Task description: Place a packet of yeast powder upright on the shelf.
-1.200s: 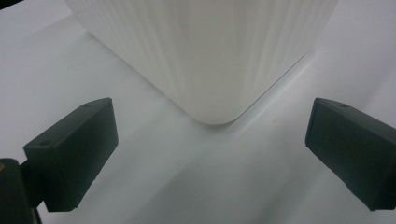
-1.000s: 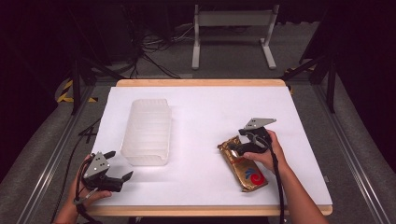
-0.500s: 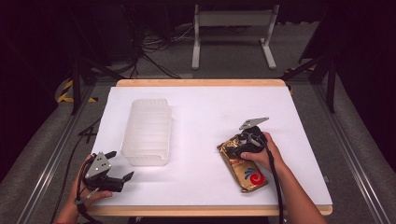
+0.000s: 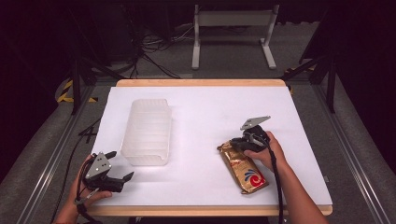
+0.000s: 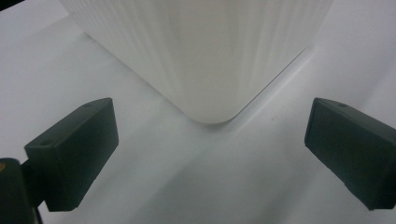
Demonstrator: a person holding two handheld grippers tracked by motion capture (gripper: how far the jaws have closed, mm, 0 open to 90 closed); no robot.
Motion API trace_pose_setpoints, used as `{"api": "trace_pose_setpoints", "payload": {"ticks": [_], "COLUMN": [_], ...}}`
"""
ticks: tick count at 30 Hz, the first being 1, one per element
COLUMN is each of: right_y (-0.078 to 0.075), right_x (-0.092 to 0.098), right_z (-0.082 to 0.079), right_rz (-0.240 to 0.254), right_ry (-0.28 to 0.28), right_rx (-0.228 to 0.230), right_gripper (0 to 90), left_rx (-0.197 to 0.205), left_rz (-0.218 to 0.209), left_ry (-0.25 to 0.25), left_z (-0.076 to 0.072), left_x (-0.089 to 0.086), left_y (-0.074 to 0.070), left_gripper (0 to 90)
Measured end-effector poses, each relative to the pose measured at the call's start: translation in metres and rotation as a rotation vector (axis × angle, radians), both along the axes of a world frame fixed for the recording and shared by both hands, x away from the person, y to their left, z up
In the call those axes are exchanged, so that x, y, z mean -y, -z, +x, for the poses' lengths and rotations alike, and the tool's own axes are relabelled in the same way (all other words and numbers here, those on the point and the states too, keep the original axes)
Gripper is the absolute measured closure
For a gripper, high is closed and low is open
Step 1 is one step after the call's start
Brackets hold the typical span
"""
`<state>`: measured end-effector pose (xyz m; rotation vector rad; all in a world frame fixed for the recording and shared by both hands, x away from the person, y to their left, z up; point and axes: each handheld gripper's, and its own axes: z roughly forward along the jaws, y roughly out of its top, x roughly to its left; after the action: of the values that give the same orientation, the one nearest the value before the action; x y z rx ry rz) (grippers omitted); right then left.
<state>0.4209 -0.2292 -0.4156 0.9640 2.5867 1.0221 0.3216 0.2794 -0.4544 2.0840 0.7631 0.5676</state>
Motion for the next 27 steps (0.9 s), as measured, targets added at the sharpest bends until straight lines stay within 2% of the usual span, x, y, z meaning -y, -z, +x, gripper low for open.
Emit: {"api": "trace_pose_setpoints", "payload": {"ticks": [5, 15, 20, 21, 22, 27], "right_y": [-0.007, -0.028, -0.054, -0.054, -0.063, -0.077], "right_x": [0.008, 0.018, 0.02, 0.02, 0.018, 0.012], "right_z": [-0.004, -0.018, -0.033, -0.033, -0.04, -0.052], "right_rz": [0.021, 0.04, 0.085, 0.085, 0.094, 0.114], "right_ry": [-0.013, -0.023, -0.023, -0.023, -0.031, -0.051], "right_rx": [0.01, 0.063, 0.104, 0.104, 0.127, 0.17], "right_gripper": [83.7, 87.7, 88.2, 88.2, 88.3, 88.5], "left_rx": [0.007, 0.011, 0.012, 0.013, 0.013, 0.013], "left_rz": [0.001, 0.0, -0.01, -0.009, -0.009, -0.005], "left_ry": [0.0, -0.002, -0.002, -0.003, -0.004, -0.005], "left_z": [0.0, 0.0, 0.0, 0.0, 0.0, 0.0], "left_x": [0.0, -0.001, -0.001, -0.001, -0.001, 0.0], "left_y": [0.0, -0.001, -0.002, -0.002, -0.002, -0.002], "left_gripper": [3.8, 3.7, 3.7, 3.7, 3.7, 3.7]}}
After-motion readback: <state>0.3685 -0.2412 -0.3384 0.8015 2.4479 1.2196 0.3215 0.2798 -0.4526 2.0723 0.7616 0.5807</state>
